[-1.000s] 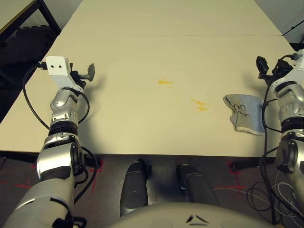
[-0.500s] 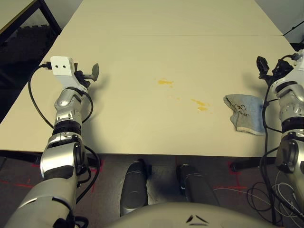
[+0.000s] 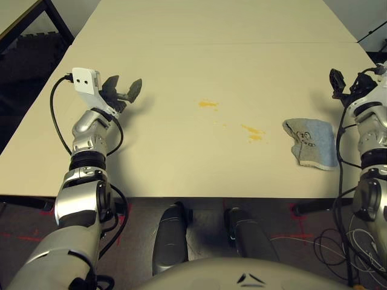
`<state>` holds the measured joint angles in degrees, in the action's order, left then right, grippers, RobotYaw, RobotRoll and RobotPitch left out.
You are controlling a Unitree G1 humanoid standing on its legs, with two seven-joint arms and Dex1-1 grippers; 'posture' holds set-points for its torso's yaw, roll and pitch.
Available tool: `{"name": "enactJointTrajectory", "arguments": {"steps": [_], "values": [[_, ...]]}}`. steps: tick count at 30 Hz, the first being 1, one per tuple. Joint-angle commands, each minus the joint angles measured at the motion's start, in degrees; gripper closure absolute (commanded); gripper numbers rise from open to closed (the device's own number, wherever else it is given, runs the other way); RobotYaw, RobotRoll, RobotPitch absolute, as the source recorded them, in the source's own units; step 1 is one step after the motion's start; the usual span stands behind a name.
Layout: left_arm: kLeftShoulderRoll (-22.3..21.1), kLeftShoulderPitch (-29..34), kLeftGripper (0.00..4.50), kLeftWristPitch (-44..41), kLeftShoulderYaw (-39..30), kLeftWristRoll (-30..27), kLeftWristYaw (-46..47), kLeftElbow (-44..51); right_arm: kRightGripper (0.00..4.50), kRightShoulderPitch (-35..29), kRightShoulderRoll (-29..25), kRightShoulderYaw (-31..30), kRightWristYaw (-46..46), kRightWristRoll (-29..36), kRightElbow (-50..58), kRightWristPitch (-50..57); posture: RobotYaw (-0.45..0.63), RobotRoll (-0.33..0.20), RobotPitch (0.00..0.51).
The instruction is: Wipe the water off the table with a rag.
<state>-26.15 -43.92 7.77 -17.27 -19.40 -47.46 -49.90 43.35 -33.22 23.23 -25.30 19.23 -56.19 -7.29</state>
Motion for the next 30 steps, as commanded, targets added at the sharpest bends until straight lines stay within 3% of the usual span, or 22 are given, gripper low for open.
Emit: {"name": "enactJointTrajectory", "arguments": {"steps": [1, 9, 18, 25, 30], "values": [[0.39, 3.38, 0.0, -4.47, 1.88, -2.58, -6.73, 6.45, 0.05, -0.31, 0.21, 0.18, 0.38, -0.23, -0.08, -0.19, -0.01, 0.0, 0.174], [-4.58, 11.05, 0.0, -16.12, 7.47, -5.88, -22.63, 21.27, 0.05, 1.04, 0.81, 0.06, 0.39, -0.36, -1.48, -0.32, 0.06, 0.0, 0.168], [-9.41, 14.25, 0.0, -17.68, 10.75, -4.95, -29.93, 27.1, 0.05, 1.12, -0.41, -1.06, -2.67, -0.91, -2.53, 2.91, 0.11, 0.0, 0.175], [-9.28, 15.05, 0.0, -10.84, 11.64, -2.27, -29.58, 25.38, 0.05, -1.58, -8.96, -4.23, -18.72, -0.05, 3.73, 17.86, 0.1, 0.0, 0.185], [-8.65, 15.16, 0.0, -8.46, 12.2, -1.53, -29.32, 23.96, 0.05, -7.28, -16.71, -7.84, -30.78, -0.62, 9.59, 28.1, 0.08, 0.0, 0.191]]}}
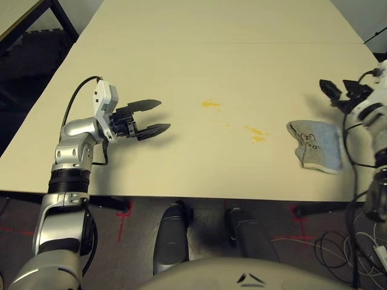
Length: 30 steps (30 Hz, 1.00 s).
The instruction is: Wipe the water off the table with a rag.
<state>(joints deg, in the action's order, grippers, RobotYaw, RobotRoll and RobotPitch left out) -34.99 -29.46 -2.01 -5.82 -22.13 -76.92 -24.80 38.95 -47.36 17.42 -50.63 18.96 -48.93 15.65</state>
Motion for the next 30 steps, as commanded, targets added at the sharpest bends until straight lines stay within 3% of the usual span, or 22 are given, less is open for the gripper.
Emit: {"name": "enactJointTrajectory", "arguments": {"steps": [1, 8, 19, 29, 30], "values": [[0.34, 0.7, 0.0, 1.57, 0.88, 1.24, 0.27, -1.3, 0.05, -3.87, -3.6, -2.48, -7.01, -0.41, 2.96, 6.29, 0.08, 0.0, 0.19], [1.47, 0.54, 0.0, 2.84, 1.4, 1.54, 1.03, -2.2, 0.05, -9.57, -6.49, -2.73, -14.53, 1.34, 7.93, 15.35, 0.08, 0.0, 0.188], [2.13, 1.15, 0.0, 3.66, 1.83, 1.68, 1.22, -2.07, 0.05, -15.18, -1.09, -4.37, -14.31, 2.06, 13.68, 20.52, 0.09, 0.0, 0.174], [2.52, 1.47, 0.0, 4.55, 2.17, 1.88, 1.28, -2.77, 0.05, -19.9, 2.2, -9.52, -14.9, 1.07, 22.59, 23.3, 0.09, 0.0, 0.175], [2.48, 1.52, 0.0, 4.62, 2.17, 1.89, 1.24, -2.82, 0.21, -20.31, 2.43, -9.89, -14.54, 0.83, 23.21, 23.13, 0.09, 0.0, 0.175]]}}
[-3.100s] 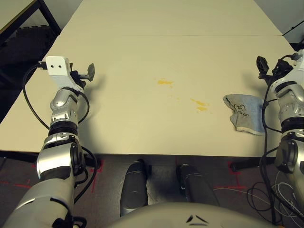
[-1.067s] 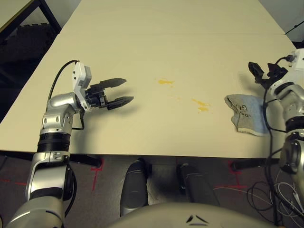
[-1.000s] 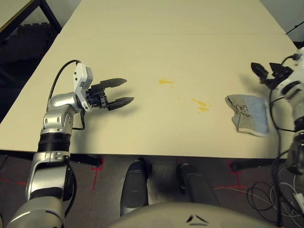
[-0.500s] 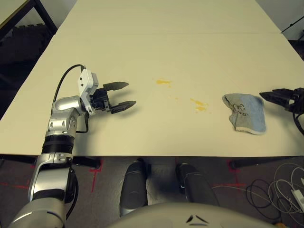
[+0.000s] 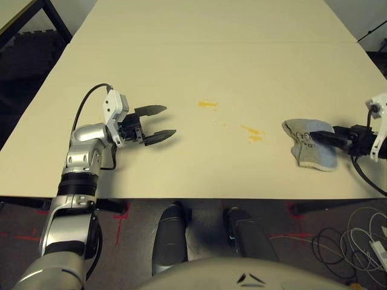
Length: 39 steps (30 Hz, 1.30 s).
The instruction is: Wipe the water off the table with a rag.
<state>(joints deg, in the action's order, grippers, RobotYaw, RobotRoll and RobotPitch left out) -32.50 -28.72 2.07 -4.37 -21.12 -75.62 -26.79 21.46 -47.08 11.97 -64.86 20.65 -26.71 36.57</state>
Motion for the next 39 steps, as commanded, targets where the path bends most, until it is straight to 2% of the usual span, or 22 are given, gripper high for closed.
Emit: {"name": "enactJointTrajectory", "arguments": {"steps": [1, 4, 11, 13, 19, 39], "values": [[-0.03, 0.81, 0.0, 0.62, 0.72, 0.9, -0.09, -0.9, 0.4, -2.97, 2.43, -4.55, 0.35, -1.15, 1.24, 1.89, 0.09, 0.0, 0.175], [-0.15, 0.82, 0.0, 0.85, 0.72, 0.97, -0.12, -1.2, 1.36, -2.49, 3.21, -3.63, 1.69, -1.77, 0.11, -0.66, 0.09, 0.0, 0.181], [-0.52, 0.95, 0.0, 1.31, 0.63, 1.11, -0.38, -1.87, 3.85, 2.28, 4.61, 3.24, 5.46, 2.62, -1.21, -0.89, 0.09, 0.0, 0.187], [-0.5, 0.88, 0.0, 1.4, 0.63, 1.16, -0.36, -2.05, 4.29, 4.06, 5.26, 4.86, 6.71, 4.15, -1.82, -0.28, 0.09, 0.0, 0.187], [-0.61, 0.74, 0.0, 2.05, 0.55, 1.58, -0.53, -2.98, 4.34, 6.01, 8.79, 2.4, 10.15, 4.78, 1.8, 2.65, 0.09, 0.0, 0.186], [-0.7, 0.95, 0.0, 3.04, 0.41, 1.85, 0.26, -3.06, 4.36, 5.17, 31.74, -14.09, 19.31, 3.25, 16.24, 12.52, 0.12, 0.0, 0.189]]}}
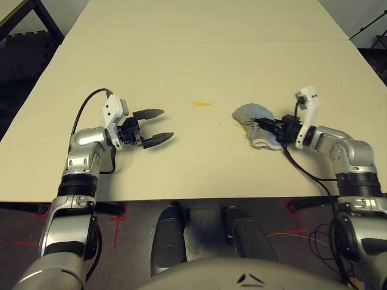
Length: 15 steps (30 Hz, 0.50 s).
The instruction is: Wipe the water off the table with a rag.
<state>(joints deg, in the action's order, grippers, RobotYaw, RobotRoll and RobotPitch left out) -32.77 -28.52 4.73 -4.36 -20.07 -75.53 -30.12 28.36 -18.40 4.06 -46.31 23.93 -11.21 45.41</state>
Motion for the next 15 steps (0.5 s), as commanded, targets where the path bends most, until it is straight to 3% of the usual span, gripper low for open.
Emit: {"name": "enactJointTrajectory", "arguments": {"steps": [1, 7, 15], "values": [[-0.4, 0.77, 0.0, 0.36, 0.42, 0.81, 0.27, 0.32, 4.36, -1.88, 3.94, -6.9, 1.04, 0.12, 1.46, 4.19, 0.12, 0.0, 0.189], [-0.37, 0.63, 0.0, 0.36, 0.64, 0.95, 0.47, 0.29, 4.36, -2.81, 4.79, -9.04, 1.24, 0.34, 3.81, 5.75, 0.12, 0.0, 0.192], [-0.14, -0.19, 0.0, 0.64, 0.96, 1.44, 0.66, -0.86, 4.36, -3.67, -4.0, -5.14, -1.49, 1.83, 3.85, 6.17, 0.11, 0.0, 0.192]]}}
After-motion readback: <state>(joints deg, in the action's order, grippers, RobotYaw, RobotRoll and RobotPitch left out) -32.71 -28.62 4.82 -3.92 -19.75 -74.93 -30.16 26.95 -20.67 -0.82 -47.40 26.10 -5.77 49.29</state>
